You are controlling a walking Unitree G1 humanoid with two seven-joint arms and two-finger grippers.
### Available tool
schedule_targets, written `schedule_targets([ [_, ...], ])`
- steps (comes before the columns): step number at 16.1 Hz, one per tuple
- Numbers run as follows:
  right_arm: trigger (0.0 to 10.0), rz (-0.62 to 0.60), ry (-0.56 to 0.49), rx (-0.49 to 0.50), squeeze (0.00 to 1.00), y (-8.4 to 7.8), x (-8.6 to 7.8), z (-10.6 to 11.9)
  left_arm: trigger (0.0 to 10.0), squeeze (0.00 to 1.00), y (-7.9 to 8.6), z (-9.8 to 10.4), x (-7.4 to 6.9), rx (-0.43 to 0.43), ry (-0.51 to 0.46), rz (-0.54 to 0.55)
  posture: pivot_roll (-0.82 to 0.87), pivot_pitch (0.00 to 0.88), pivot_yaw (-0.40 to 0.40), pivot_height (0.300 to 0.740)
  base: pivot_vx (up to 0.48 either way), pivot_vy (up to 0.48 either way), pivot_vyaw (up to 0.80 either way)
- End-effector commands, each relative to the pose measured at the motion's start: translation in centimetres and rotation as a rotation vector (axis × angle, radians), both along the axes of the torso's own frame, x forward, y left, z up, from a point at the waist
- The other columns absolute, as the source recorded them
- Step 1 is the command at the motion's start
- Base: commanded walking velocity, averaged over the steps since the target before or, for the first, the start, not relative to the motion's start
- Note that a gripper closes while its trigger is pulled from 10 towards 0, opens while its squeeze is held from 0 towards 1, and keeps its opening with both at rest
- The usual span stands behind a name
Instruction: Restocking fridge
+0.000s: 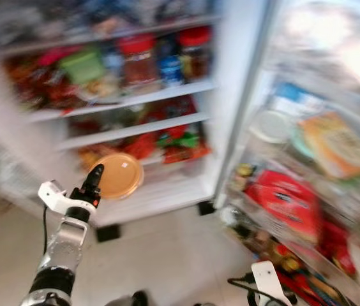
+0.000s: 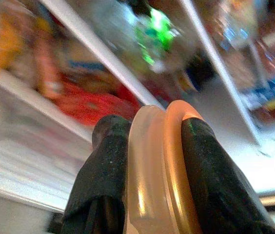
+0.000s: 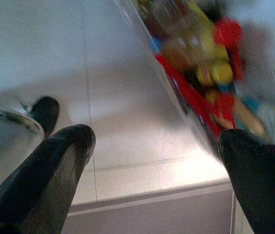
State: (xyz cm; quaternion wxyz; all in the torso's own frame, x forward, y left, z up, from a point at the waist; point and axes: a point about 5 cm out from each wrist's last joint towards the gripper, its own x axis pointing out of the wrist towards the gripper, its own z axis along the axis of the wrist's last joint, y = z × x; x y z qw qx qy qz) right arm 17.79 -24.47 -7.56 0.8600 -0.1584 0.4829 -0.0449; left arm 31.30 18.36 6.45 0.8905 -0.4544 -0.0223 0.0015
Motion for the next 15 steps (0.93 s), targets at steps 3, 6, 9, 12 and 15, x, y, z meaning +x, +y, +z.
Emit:
schedule_targets([
  [3,10.0,-0.053,0.031,0.015,0.0,0.2,-1.0,-0.5,10.0,0.0,0.0,0.6,0.2,-0.011,-0.01,-0.004,-0.12,0.138,0.051,0.74,0.0,0.0,0.47],
  [6,10.0,-0.055,0.02,0.015,0.0,0.4,-1.0,-0.6,10.0,0.0,-0.5,0.9,0.5,-0.016,-0.012,-0.031,-0.13,0.121,0.064,0.74,0.0,0.0,0.0],
  [9,10.0,-0.045,0.028,0.015,0.0,0.6,-1.1,-0.7,10.0,0.0,-0.7,0.8,0.5,-0.022,-0.008,-0.041,-0.13,0.108,0.064,0.74,0.0,0.0,0.0],
  [12,10.0,-0.022,0.044,0.001,0.0,0.8,-1.1,-0.8,10.0,0.0,-0.5,1.1,0.6,-0.016,-0.012,-0.036,-0.12,0.107,0.069,0.74,0.0,0.0,0.16],
  [15,10.0,-0.043,0.029,0.01,0.0,0.9,-1.2,-0.8,10.0,0.0,-0.6,1.3,0.7,-0.02,-0.014,-0.04,-0.12,0.104,0.079,0.74,0.0,0.0,0.73],
])
